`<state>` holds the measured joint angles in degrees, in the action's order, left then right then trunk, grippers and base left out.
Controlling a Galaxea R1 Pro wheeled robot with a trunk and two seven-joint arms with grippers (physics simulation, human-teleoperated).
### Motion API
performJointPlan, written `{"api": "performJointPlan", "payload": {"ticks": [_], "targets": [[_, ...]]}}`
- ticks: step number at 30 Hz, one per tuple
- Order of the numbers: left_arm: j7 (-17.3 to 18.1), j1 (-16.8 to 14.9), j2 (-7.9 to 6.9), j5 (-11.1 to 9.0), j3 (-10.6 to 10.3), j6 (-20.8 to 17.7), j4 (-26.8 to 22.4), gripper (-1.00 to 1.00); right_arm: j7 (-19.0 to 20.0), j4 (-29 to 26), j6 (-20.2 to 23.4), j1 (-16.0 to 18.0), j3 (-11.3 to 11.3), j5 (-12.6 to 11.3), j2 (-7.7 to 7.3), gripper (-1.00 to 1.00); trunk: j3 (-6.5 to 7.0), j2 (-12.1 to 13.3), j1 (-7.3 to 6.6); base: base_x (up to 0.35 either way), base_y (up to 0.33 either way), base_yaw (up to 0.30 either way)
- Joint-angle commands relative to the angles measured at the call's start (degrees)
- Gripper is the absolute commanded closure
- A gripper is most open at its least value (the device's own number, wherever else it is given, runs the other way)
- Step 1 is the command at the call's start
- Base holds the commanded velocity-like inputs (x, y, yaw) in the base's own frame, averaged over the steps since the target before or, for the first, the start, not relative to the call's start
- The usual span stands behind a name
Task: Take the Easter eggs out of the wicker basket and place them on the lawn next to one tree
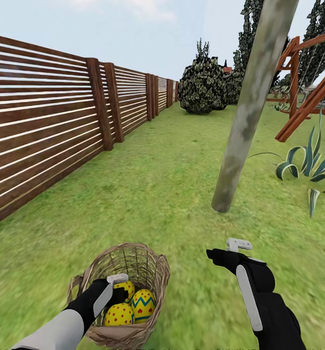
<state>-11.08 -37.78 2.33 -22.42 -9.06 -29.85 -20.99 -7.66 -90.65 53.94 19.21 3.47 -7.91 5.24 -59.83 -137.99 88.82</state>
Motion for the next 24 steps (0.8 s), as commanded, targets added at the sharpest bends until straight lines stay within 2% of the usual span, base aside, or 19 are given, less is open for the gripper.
{"api": "performJointPlan", "payload": {"ticks": [1, 13, 24], "targets": [[-0.5, 0.0, -0.06, -0.6, -0.4, -0.2, -0.1, -1.00, -0.5, -0.1, 0.2, 0.0, 0.0, -0.6, 0.04, -1.00, -0.24, -0.4, 0.21, 0.000, 0.000, 0.000], [-0.1, 0.0, -0.13, -0.6, -0.5, -0.2, -0.2, -1.00, -0.5, -0.1, 0.2, 0.0, 0.0, -0.6, 0.04, -1.00, -2.39, -5.3, 2.85, 0.000, 0.000, 0.000], [0.0, 0.0, -0.13, -0.7, -0.5, -0.3, -0.2, -1.00, -0.5, -0.1, 0.2, 0.0, 0.0, -0.6, 0.04, -1.00, -4.83, -5.4, 3.13, 0.000, 0.000, 0.000]]}}
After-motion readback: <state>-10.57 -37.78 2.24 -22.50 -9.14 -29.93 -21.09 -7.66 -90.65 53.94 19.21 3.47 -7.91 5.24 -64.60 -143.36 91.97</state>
